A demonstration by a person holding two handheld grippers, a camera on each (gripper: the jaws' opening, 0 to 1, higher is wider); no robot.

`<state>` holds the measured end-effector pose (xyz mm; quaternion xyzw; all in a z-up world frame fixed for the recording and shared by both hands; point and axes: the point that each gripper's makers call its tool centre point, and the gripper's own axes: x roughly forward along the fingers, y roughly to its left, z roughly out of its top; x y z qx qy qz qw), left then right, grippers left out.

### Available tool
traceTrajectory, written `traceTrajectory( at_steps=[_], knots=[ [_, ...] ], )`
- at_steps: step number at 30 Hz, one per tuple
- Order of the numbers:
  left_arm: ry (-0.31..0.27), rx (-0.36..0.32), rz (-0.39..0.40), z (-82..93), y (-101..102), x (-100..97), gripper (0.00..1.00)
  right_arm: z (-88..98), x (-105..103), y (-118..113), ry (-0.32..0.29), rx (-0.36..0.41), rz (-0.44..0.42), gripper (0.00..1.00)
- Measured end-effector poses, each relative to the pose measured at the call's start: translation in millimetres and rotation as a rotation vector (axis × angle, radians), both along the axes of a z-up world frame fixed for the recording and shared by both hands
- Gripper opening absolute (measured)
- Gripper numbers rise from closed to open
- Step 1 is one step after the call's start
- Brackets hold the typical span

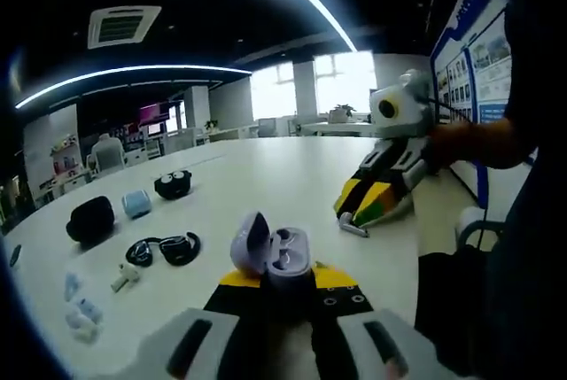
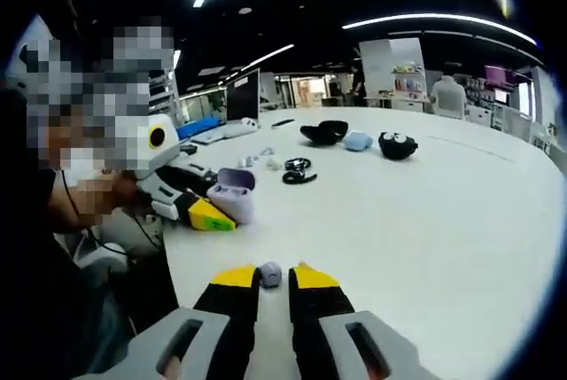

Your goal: Pick up the earbuds from the table and place the earbuds into the earbud case

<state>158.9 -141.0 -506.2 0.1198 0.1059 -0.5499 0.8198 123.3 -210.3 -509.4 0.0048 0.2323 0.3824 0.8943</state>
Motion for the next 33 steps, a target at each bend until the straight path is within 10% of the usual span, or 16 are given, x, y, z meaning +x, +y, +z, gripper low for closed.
traceTrajectory(
  at_steps=[12, 33],
  knots=[
    [0.017, -0.001, -0.003, -0.6, -2.5, 0.3, 0.19, 1.0, -3.1, 0.2, -0.057, -0.052, 0.037, 0.09],
    [0.090, -0.001, -0.003, -2.1, -5.7, 1.1, 0.19, 53.4, 27.4, 45.4, -0.537, -0.237, 0.019, 0.09]
  ],
)
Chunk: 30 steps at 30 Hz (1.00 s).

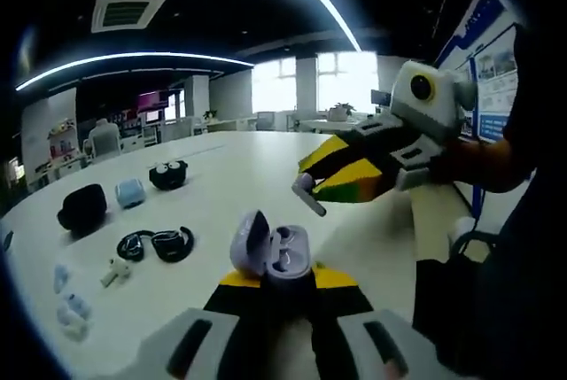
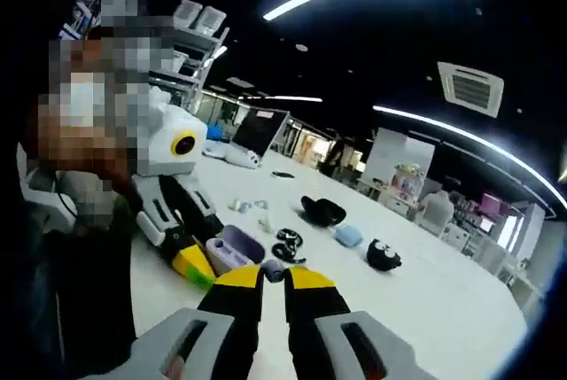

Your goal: Pick up the earbuds from the table and place the earbuds into the earbud case

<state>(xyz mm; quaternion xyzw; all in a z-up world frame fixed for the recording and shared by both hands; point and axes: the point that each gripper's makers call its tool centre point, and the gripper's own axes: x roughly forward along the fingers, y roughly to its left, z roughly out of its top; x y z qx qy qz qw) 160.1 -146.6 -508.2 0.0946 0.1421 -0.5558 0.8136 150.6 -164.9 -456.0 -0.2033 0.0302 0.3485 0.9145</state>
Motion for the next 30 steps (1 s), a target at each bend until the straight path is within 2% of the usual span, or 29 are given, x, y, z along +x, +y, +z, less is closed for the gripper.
traceTrajectory(
  at_steps=[7, 14, 23, 30],
  knots=[
    [0.027, 0.014, -0.009, 0.0, -2.2, 1.7, 0.19, 1.9, 5.0, 22.6, -0.074, -0.022, 0.032, 0.09],
    [0.037, 0.036, -0.016, -0.4, -3.5, 3.5, 0.19, 2.0, 7.8, 29.9, -0.122, -0.053, 0.036, 0.09],
    [0.039, 0.044, -0.005, -0.4, -4.2, 3.9, 0.19, -0.6, 5.5, 33.8, -0.260, -0.207, 0.014, 0.09],
    [0.039, 0.047, 0.002, -0.3, -4.6, 3.4, 0.19, -3.3, 3.7, 34.7, -0.297, -0.263, -0.011, 0.09]
  ],
)
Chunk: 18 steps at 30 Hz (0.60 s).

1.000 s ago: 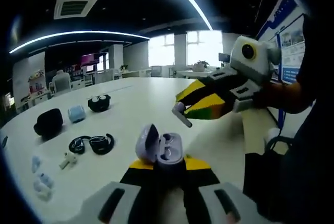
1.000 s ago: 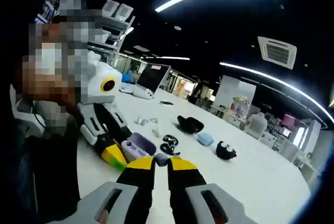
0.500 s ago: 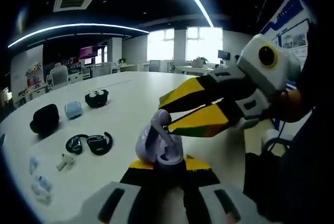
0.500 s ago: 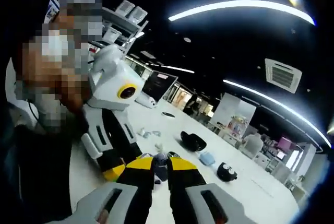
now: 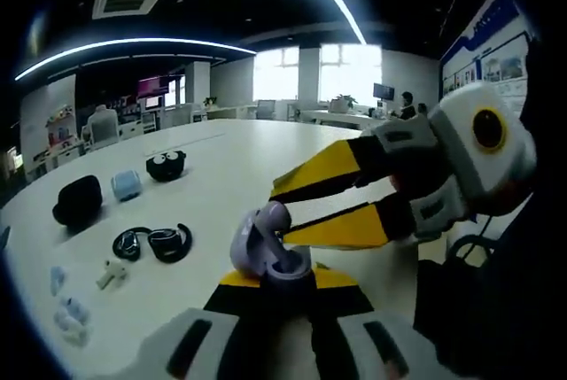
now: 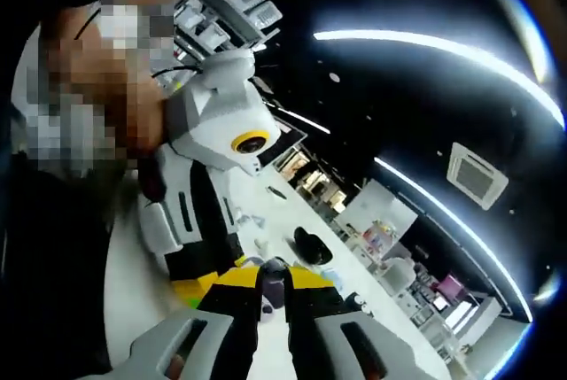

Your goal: Pick up the earbuds from the table and place the earbuds into the earbud case

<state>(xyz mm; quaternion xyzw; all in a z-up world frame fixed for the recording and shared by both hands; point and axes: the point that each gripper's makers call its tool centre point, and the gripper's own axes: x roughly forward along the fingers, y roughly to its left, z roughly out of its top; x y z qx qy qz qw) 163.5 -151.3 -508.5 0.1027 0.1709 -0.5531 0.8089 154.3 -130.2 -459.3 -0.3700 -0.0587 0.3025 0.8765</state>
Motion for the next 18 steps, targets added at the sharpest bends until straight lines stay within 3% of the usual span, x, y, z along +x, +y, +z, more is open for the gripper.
traceTrajectory(
  at_steps=[8, 18],
  knots=[
    [-0.002, -0.001, -0.003, 0.0, -1.1, -1.3, 0.19, -1.8, -0.7, 2.9, -0.057, -0.065, -0.024, 0.09],
    [-0.003, -0.003, -0.007, 0.1, -1.3, -1.2, 0.19, -1.2, -6.1, 0.4, -0.036, -0.073, -0.020, 0.09]
  ],
)
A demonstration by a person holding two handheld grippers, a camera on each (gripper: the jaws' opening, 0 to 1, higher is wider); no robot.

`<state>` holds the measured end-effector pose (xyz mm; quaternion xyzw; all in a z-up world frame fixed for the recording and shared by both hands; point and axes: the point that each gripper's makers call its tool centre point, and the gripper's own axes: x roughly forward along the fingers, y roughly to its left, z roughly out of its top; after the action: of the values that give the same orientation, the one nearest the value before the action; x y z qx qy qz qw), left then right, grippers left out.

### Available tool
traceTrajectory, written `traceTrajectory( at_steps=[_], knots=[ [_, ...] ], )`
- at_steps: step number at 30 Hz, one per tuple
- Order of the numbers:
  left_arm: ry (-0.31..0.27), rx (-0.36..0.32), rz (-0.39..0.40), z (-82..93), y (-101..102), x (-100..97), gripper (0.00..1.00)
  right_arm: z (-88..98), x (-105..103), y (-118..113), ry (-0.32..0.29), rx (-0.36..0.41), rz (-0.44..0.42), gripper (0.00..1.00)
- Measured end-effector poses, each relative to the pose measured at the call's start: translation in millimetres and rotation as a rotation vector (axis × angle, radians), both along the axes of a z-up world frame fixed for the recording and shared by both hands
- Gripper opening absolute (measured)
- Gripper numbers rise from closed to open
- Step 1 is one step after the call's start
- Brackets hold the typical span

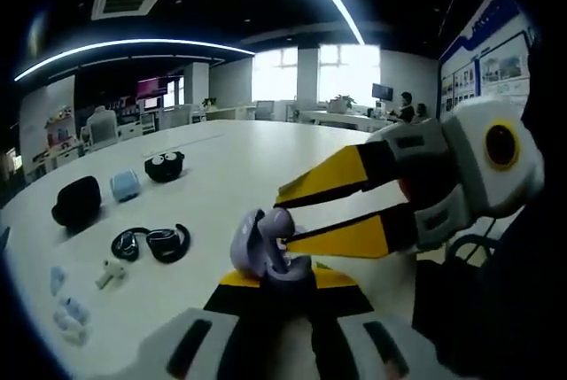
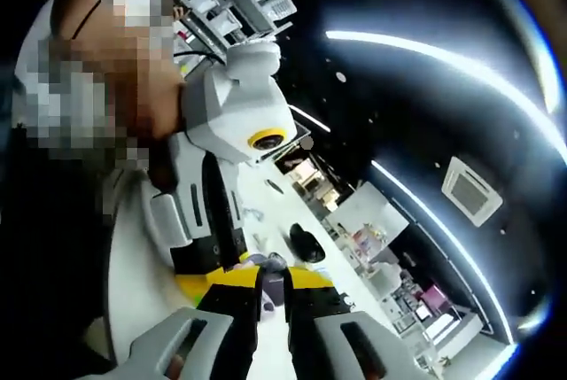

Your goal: Pick up the earbuds from the table and place the earbuds into the earbud case

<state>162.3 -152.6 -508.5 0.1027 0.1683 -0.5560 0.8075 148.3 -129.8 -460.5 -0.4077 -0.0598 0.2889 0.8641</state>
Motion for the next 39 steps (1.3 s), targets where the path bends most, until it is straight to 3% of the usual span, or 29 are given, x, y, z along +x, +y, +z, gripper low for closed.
traceTrajectory(
  at_steps=[9, 15, 18, 30, 39],
  knots=[
    [0.000, -0.002, 0.000, 0.0, -0.3, 0.5, 0.19, -1.6, -3.6, -1.1, 0.057, 0.033, 0.018, 0.09],
    [0.001, -0.005, -0.002, 0.0, -0.2, 0.6, 0.19, -4.8, -3.5, -3.7, 0.124, 0.101, 0.024, 0.10],
    [0.000, -0.005, -0.002, -0.2, -0.2, 0.4, 0.19, -5.6, -5.3, -2.6, 0.173, 0.163, 0.039, 0.10],
    [-0.001, -0.004, 0.002, -0.4, 0.3, -0.7, 0.19, -0.8, -5.4, -0.1, 0.258, 0.300, 0.061, 0.10],
    [-0.001, -0.004, 0.003, -0.3, 0.8, -1.4, 0.19, 0.1, 0.9, 5.0, 0.388, 0.476, 0.061, 0.09]
  ],
)
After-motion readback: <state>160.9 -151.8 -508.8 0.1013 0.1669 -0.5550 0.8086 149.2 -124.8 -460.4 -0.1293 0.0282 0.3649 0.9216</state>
